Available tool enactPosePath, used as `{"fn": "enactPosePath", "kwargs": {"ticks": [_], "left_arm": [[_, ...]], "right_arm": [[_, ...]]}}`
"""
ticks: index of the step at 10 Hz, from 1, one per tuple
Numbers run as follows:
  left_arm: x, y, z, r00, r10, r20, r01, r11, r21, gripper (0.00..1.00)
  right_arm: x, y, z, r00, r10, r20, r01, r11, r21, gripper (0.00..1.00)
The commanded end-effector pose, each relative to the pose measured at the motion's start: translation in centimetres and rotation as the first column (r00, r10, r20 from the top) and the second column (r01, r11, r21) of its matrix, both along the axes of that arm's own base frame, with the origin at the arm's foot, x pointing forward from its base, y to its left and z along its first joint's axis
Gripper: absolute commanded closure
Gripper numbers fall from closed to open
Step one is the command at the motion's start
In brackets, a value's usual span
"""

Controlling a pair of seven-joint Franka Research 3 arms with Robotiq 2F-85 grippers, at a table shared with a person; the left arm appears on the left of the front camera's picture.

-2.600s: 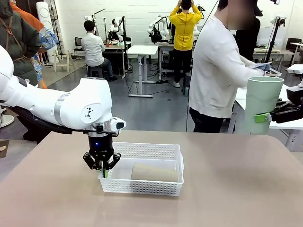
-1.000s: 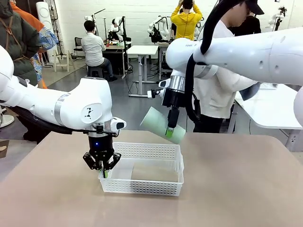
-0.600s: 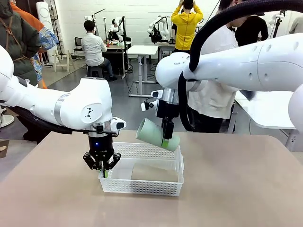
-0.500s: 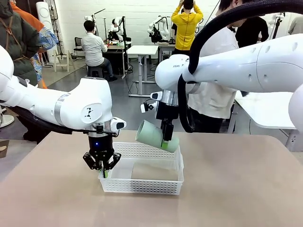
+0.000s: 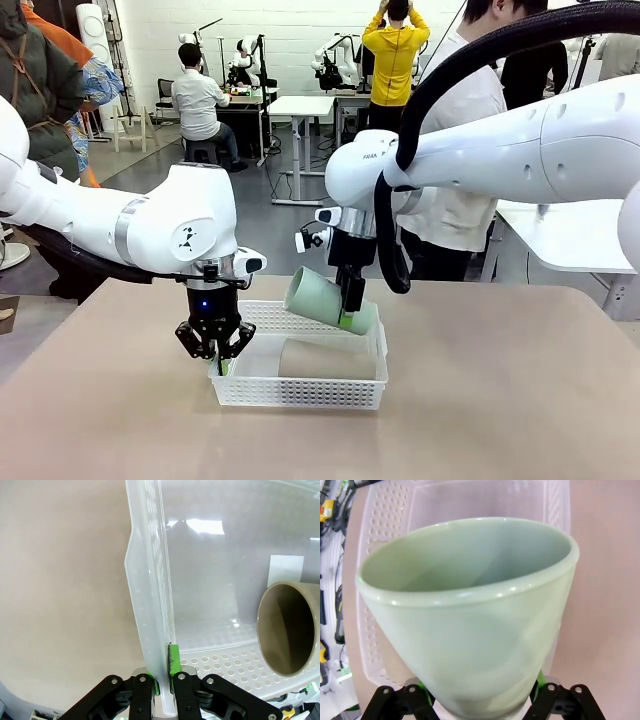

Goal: Clean and organize the cups into the basket.
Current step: Pick up the Reusable plastic cup from the right side of the table and stack it inside the Organizing basket in the center of the table.

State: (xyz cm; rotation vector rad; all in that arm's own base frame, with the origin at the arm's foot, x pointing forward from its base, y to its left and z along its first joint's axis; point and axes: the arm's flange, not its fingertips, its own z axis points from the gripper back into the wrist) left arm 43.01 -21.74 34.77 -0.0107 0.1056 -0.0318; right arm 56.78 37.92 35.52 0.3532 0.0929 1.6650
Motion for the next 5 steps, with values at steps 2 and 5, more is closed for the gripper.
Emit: {"fn": "enactPosePath", "kwargs": {"ticks": [2,5], "left_arm": [[-0.06,-0.06,0.11,1.0,-0.002,0.004,0.002,1.0,0.0,1.0],[-0.06,-0.06,0.11,1.0,-0.002,0.004,0.002,1.0,0.0,1.0]], "right_arm": [[-0.64,-1.11,-1.79,1.0,0.003,0.0,-0.003,1.0,-0.023,0.19],[-0.93,-1.47,-1.82,1.0,0.013,-0.017,-0.014,1.0,-0.022,0.19]]}}
